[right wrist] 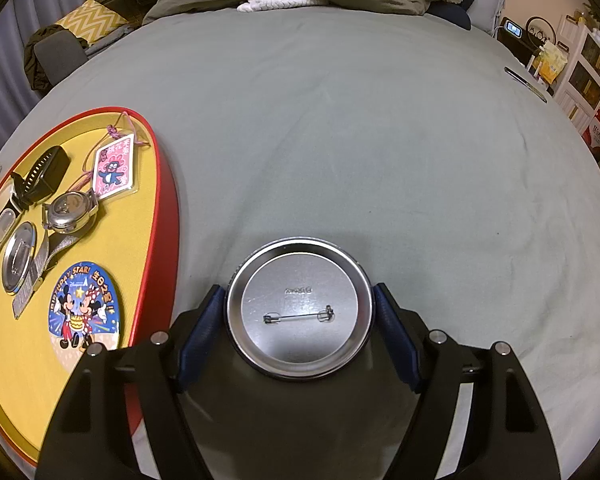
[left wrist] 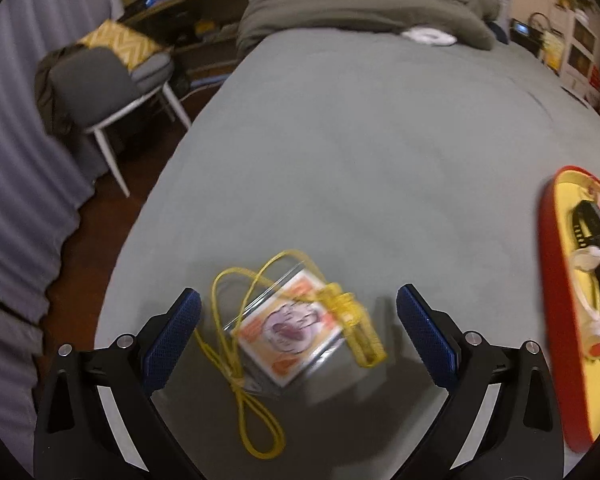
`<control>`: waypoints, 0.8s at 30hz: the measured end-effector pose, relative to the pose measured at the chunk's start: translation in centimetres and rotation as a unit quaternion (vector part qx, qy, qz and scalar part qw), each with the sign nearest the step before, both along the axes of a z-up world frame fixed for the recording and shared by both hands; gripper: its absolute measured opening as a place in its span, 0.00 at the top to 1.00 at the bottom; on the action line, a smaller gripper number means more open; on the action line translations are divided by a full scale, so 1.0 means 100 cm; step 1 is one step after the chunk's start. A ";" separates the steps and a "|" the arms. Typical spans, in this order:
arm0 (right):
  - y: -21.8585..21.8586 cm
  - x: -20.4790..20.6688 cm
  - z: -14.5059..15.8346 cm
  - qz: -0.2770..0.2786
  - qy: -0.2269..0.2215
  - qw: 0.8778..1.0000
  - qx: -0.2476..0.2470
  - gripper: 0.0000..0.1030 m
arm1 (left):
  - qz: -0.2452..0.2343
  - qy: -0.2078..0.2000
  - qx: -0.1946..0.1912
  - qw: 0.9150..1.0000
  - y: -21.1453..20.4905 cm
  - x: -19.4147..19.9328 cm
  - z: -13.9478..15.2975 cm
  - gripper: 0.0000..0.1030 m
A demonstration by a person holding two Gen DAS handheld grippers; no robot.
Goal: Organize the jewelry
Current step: 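Grasp the yellow-cord cartoon card on the bed with the left tool, then carry the yellow-cord card and silver badge into the tray and open both tools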
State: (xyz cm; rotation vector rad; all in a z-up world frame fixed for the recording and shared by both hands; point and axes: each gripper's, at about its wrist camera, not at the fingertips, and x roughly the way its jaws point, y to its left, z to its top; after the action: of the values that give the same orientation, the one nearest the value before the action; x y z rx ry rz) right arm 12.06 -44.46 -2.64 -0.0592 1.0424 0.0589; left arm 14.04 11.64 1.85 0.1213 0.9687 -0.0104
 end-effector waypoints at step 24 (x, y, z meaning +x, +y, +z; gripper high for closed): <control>0.000 -0.011 0.017 -0.008 -0.026 1.000 0.011 0.32 | -0.020 -0.016 -0.010 1.000 -0.014 -0.008 0.007 0.31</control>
State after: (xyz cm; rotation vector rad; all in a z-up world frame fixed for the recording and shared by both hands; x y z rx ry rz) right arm 10.99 -44.46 -0.94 -0.0325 0.9908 0.0538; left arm 13.28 10.29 2.53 0.1224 0.9339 -0.0536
